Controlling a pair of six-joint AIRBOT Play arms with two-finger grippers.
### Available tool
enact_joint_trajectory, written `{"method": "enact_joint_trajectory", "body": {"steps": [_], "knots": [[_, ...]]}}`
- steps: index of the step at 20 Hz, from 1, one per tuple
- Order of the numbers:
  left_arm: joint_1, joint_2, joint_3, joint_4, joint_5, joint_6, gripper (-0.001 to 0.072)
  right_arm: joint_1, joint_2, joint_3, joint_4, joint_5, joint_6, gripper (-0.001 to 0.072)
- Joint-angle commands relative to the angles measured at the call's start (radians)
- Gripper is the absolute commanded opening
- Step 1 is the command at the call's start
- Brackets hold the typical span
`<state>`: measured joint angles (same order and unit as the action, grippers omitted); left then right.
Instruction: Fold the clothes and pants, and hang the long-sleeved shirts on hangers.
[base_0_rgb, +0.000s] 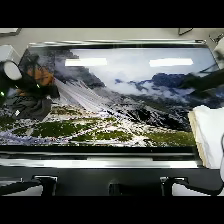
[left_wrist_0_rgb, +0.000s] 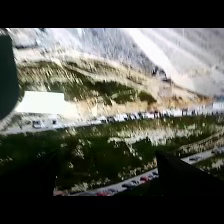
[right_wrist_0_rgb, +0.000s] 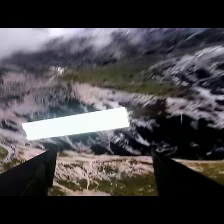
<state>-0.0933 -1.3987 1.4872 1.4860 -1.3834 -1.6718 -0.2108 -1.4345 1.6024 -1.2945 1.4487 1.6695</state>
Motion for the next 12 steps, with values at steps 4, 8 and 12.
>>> {"method": "enact_joint_trajectory", "body": {"steps": [4, 8, 12], "knots": [[-0.058, 0.174, -0.309, -0.028, 0.166, -0.031, 0.071, 0.229, -0.028, -0.069, -0.171, 0.064, 0.017, 0.0684], [-0.058, 0.169, -0.309, -0.028, 0.171, -0.031, 0.071, 0.229, -0.028, -0.069, -0.165, 0.064, 0.017, 0.0684], [-0.058, 0.169, -0.309, -0.028, 0.171, -0.031, 0.071, 0.229, -0.028, -0.069, -0.165, 0.064, 0.017, 0.0684]]}}
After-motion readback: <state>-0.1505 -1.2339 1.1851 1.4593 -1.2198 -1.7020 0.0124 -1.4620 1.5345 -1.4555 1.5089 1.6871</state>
